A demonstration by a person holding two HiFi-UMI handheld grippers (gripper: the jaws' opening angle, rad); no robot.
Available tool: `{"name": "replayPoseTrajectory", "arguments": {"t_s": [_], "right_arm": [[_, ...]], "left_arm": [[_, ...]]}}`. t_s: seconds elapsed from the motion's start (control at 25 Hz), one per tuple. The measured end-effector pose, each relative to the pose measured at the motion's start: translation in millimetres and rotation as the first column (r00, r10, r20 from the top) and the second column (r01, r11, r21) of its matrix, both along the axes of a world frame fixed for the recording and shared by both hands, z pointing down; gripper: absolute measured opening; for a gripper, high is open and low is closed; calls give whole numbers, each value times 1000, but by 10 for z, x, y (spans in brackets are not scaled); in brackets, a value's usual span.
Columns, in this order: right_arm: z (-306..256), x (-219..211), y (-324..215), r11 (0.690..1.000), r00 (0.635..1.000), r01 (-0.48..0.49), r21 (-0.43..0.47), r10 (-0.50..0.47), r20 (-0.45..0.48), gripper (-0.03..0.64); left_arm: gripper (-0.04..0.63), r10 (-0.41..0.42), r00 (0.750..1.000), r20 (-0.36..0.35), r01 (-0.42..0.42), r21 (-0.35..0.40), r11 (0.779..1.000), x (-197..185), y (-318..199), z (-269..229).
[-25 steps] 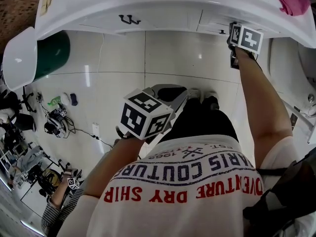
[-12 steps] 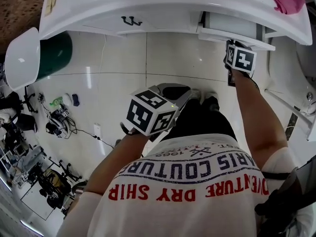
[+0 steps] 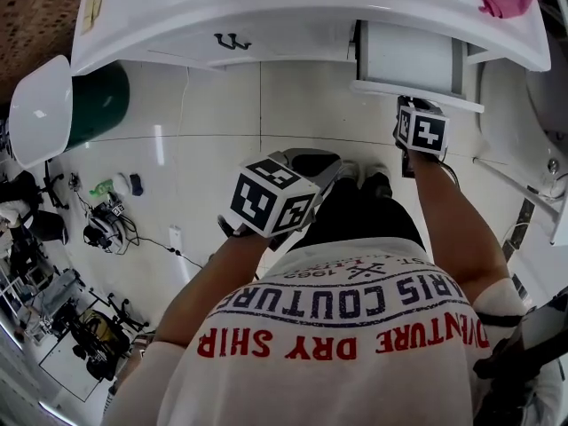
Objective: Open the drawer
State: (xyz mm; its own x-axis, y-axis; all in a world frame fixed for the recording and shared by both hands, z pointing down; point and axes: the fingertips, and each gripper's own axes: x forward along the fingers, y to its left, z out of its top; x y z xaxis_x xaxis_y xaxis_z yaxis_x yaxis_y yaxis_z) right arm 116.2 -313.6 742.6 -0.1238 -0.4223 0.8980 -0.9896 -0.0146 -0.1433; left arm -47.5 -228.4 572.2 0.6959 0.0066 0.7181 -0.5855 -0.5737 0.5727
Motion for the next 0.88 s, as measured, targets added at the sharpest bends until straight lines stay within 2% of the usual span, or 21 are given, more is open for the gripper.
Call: {"name": "replayPoseTrajectory", "arguments": {"t_s": [0.44,0.64,0.88], "right_arm": [[45,-99,249,1000,1000,10,13,-10,29,129],[5,-76,254,1000,1000,9,-13,-9,14,132],[-11,-47,204,998,991,3,-62,5,134,146]], "left_arm": [[-3,-6,1000,3,6,-7,1000,-48,105,21],[-3,-4,1000,-1,4,-4,1000,-58,132,-7],[-3,-6,1000,-8,6,2,1000,-99,115,-12]]}}
